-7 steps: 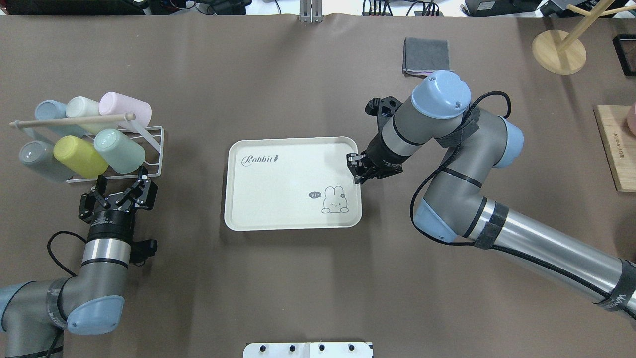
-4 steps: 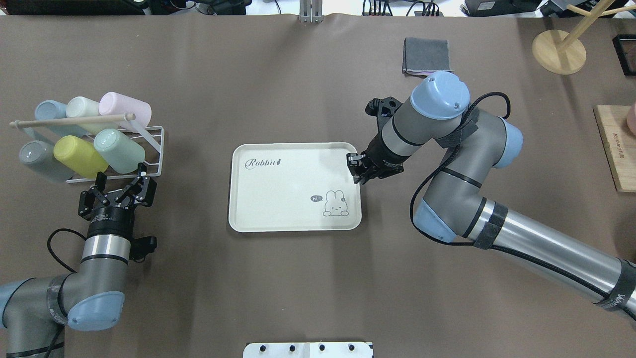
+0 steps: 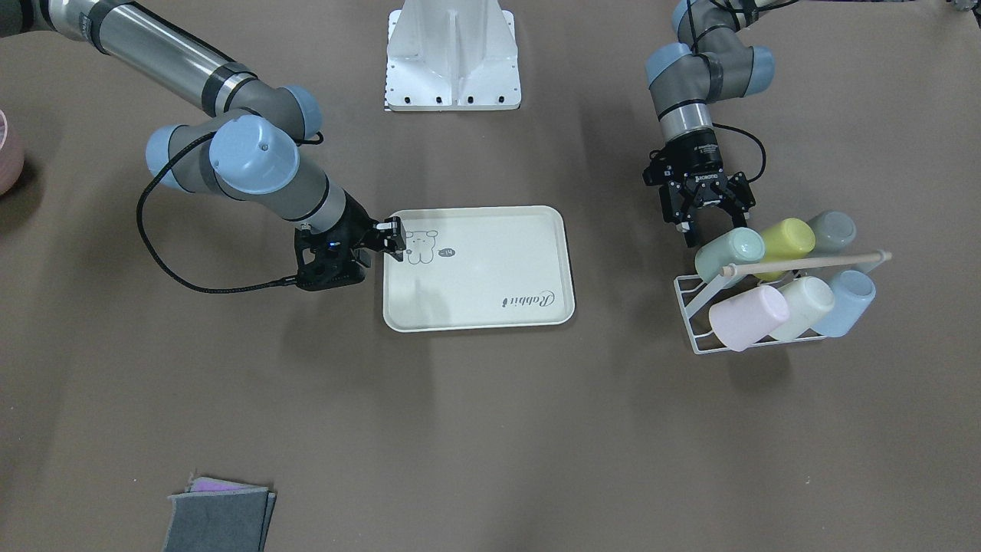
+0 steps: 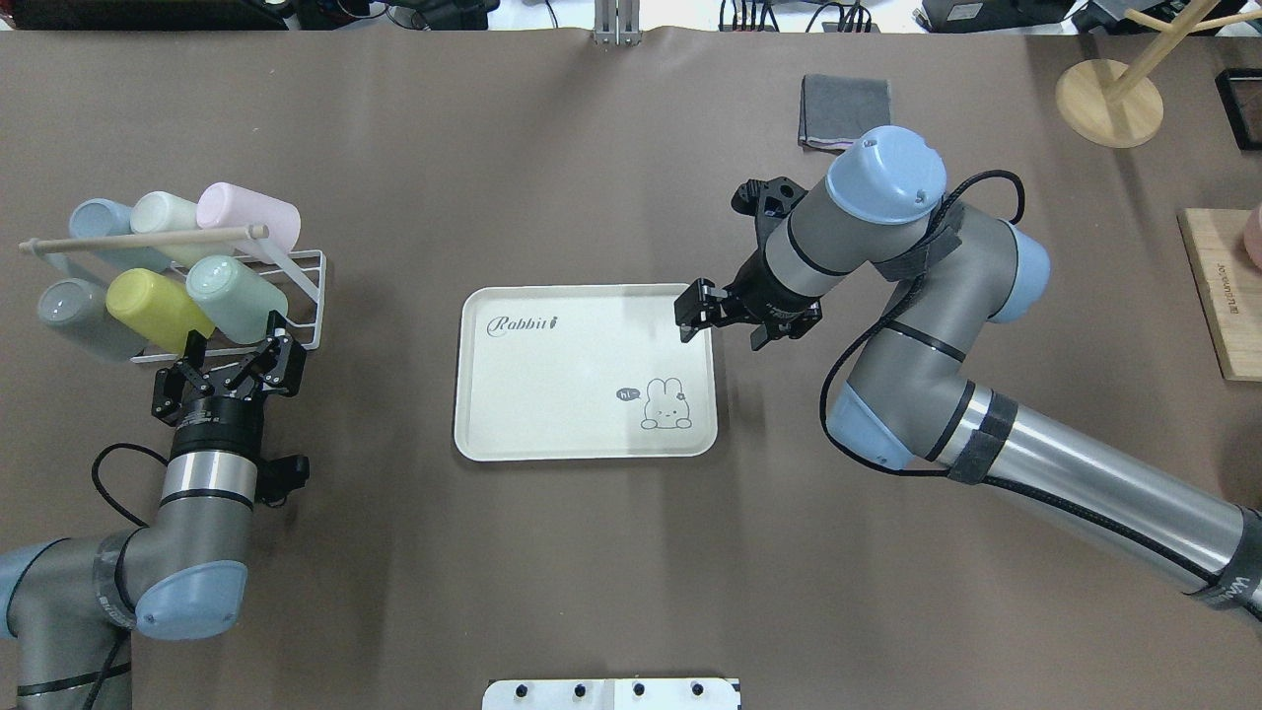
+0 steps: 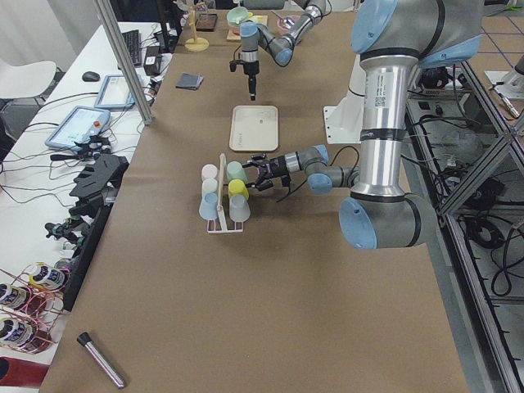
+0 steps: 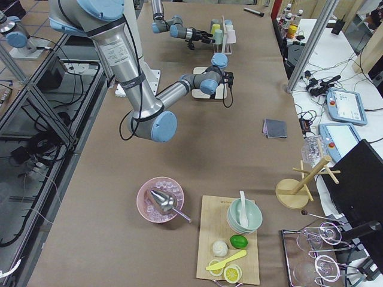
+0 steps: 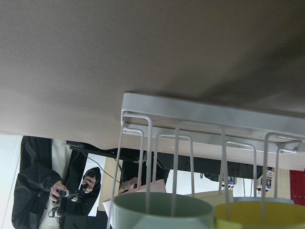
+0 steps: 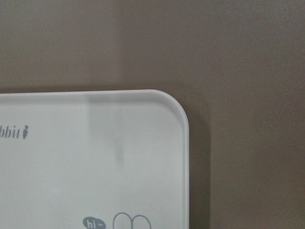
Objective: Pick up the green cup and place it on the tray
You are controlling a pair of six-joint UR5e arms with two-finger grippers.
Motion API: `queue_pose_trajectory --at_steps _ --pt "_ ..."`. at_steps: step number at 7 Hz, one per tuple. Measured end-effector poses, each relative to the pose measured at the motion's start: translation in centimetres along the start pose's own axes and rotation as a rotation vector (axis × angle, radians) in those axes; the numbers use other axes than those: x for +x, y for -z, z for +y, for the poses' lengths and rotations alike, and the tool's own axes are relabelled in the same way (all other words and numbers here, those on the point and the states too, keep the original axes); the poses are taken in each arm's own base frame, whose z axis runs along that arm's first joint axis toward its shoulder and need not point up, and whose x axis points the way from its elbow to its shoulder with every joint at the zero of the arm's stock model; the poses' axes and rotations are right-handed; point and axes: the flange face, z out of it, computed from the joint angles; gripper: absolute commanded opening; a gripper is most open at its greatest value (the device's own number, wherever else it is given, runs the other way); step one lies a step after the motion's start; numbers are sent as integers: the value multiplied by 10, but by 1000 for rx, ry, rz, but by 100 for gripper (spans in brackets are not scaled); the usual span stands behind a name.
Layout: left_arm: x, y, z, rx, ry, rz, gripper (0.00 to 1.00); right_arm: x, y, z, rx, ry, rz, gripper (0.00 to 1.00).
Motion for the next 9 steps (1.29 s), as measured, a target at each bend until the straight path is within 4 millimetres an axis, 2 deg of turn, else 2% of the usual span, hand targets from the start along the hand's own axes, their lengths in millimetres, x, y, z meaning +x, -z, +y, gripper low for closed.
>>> queue_pose_trajectory --at_steps 3,4,6,7,9 --pt "-17 -17 -4 -1 21 16 98 50 53 -28 66 16 8 100" --pt "-19 -19 -4 -3 23 18 98 67 71 -31 86 52 12 100" --pt "-20 -21 -4 3 27 21 97 100 108 -24 116 76 18 100" --pt "-20 -21 -4 6 27 22 95 118 122 -22 126 97 35 100" --pt "-20 -22 -2 5 28 21 86 146 138 -29 141 143 100 100"
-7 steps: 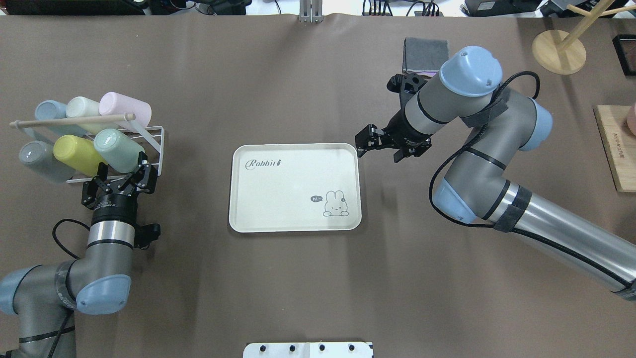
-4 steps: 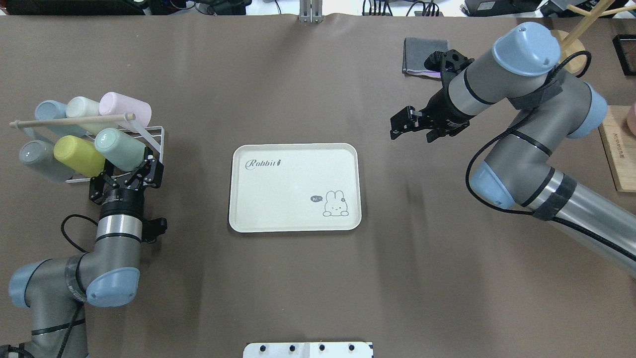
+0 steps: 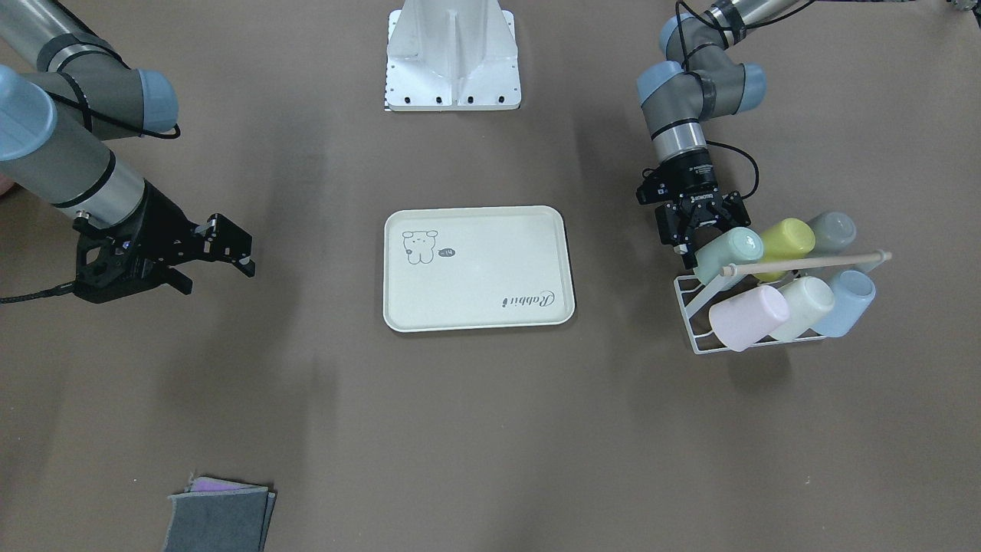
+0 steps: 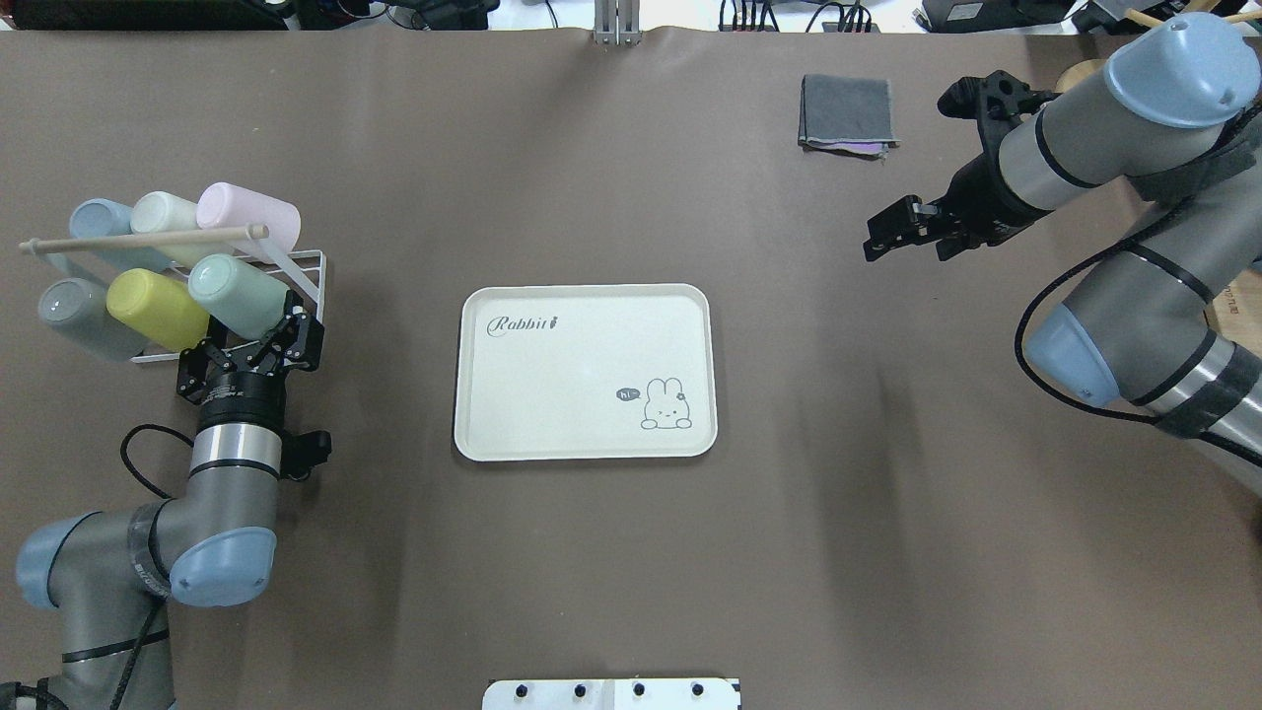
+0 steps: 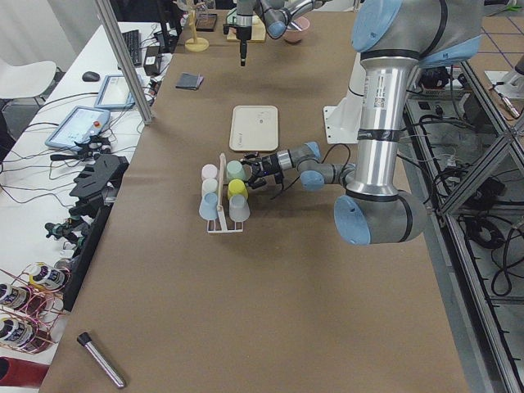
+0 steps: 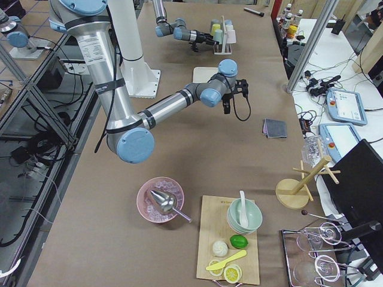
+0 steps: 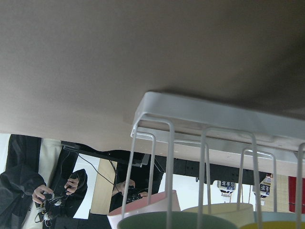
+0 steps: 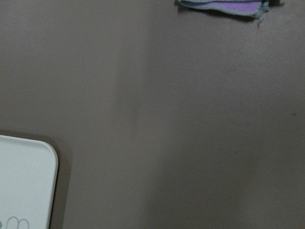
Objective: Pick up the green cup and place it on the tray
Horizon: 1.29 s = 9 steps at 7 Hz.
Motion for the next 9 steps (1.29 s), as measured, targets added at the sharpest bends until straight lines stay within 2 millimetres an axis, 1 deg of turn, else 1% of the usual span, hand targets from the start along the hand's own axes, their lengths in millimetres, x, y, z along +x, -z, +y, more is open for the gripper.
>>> queue_pose_trajectory --at_steps 1,2,4,6,7,8,9 --pt "0 0 1 -1 1 -1 84 15 8 2 17 28 37 100" --pt "0 0 2 -2 3 -2 81 38 18 14 31 66 72 100" --pt "1 0 3 -2 5 -4 81 91 44 44 43 112 142 100" --pt "1 0 6 -3 4 -5 81 147 76 66 56 111 194 100" --pt "0 1 11 -4 3 -8 81 175 90 76 59 117 218 100" --pt "0 3 19 -6 0 -10 81 197 102 83 60 115 240 100" --pt "3 6 27 -6 -1 -13 81 212 116 86 61 96 261 100"
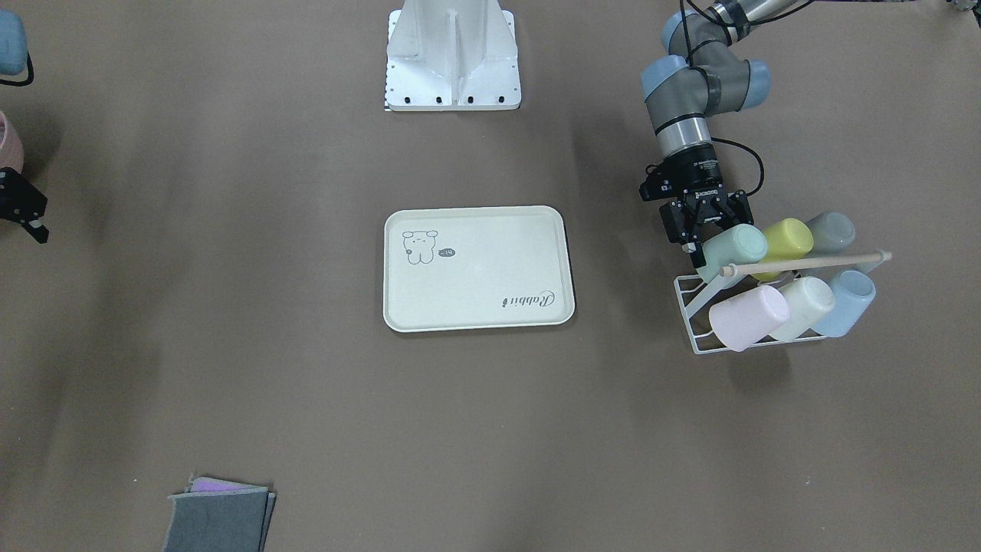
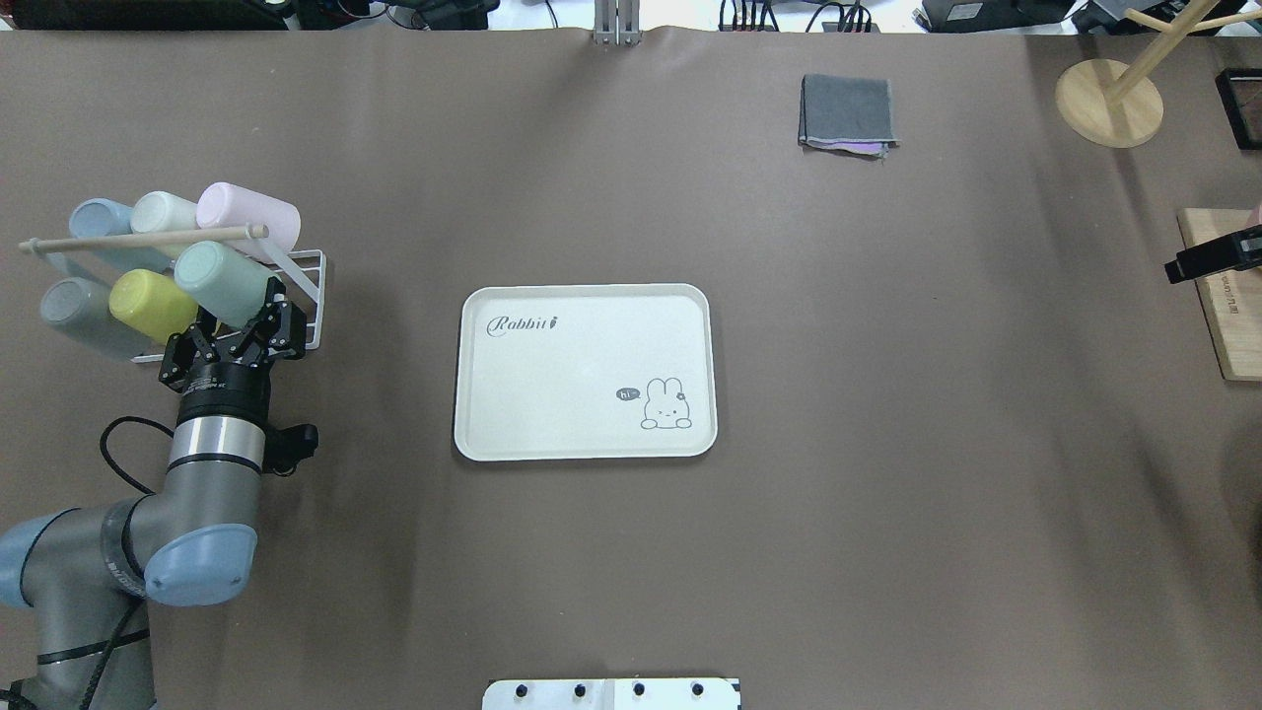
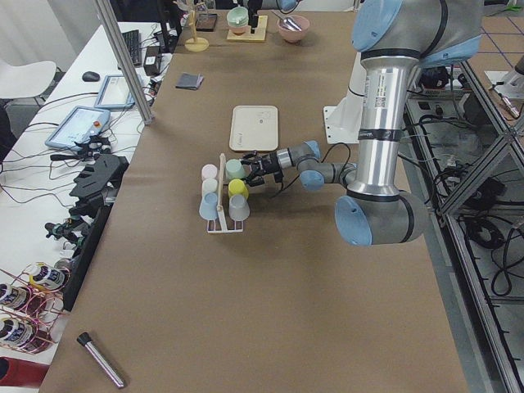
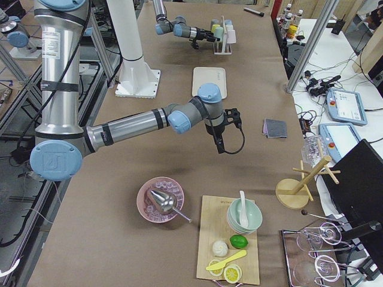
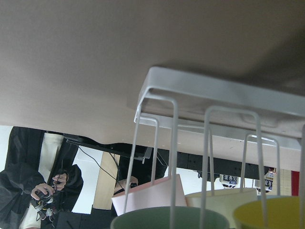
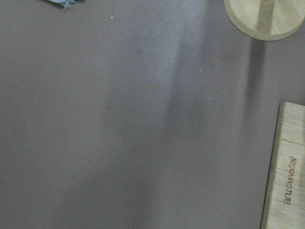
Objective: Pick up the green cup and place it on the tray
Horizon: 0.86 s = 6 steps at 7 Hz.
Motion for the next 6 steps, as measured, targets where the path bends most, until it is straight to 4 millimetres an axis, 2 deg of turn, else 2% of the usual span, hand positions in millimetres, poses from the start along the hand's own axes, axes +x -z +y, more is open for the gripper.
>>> queue_pose_trajectory --at_steps 2,3,6 --pt "7 6 14 2 3 -4 81 35 20 4 -40 9 42 100" --pt "10 9 22 2 7 -6 81 46 23 7 -74 5 46 99" --pt "16 20 46 4 25 -15 82 58 28 17 -185 -106 -63 98"
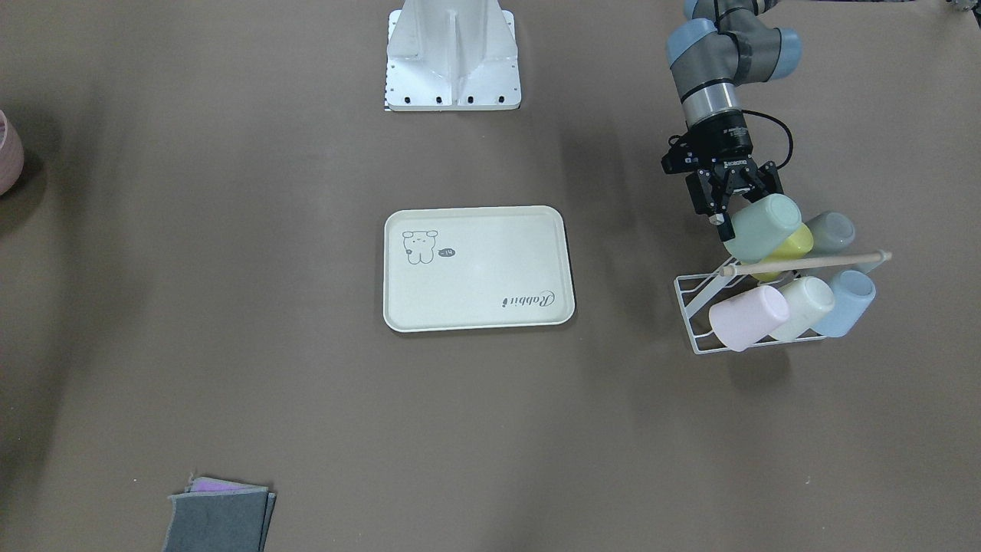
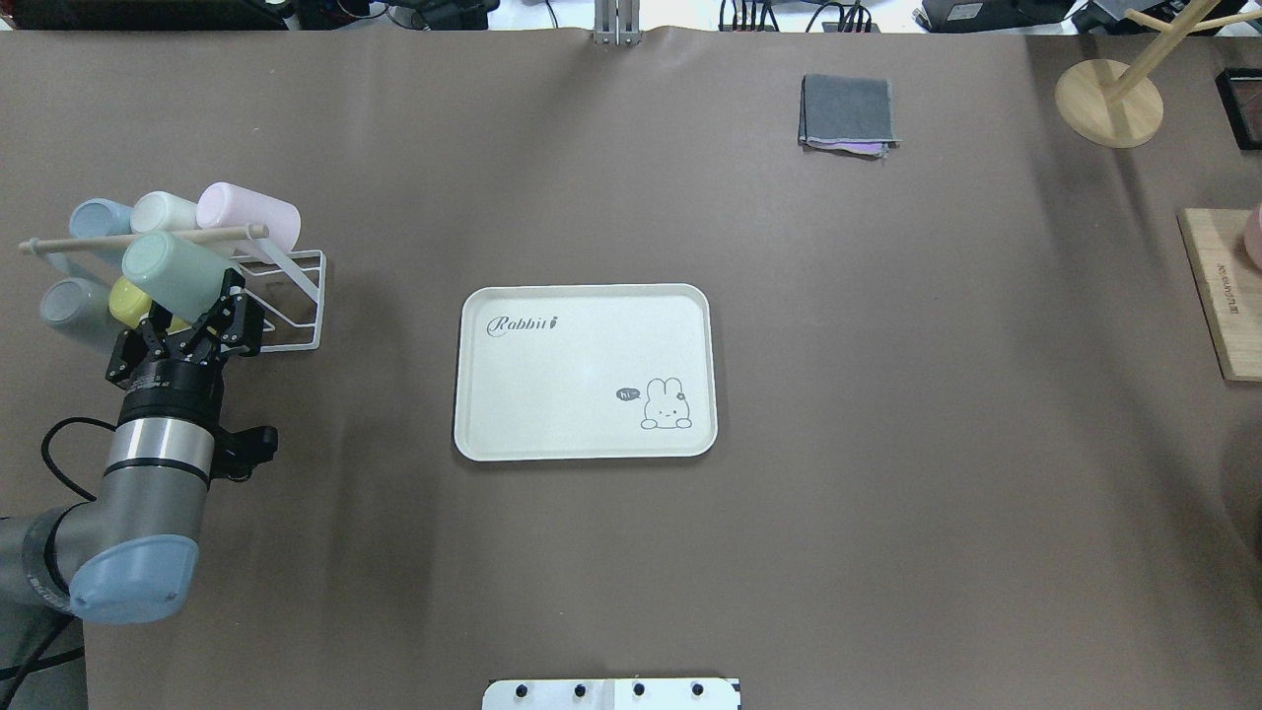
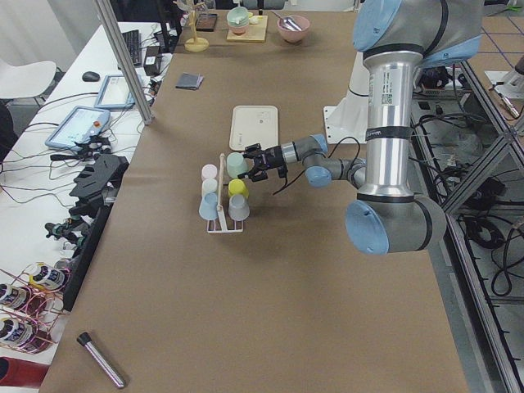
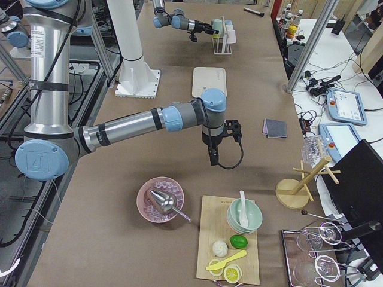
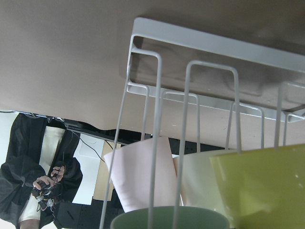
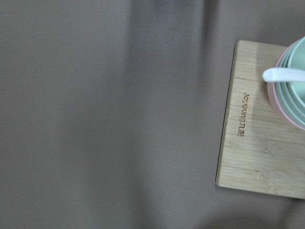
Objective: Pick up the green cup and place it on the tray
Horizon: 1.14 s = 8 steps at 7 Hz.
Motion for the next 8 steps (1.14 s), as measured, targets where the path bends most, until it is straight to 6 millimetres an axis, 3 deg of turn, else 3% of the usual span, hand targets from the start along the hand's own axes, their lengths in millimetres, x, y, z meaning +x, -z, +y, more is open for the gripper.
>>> queue_pose_trajectory --at_steps 5,8 --pt "-4 21 44 15 79 -43 82 35 -15 -2 -44 -69 -6 98" --pt "-12 28 52 83 433 -73 81 66 -8 -5 -24 -78 17 98"
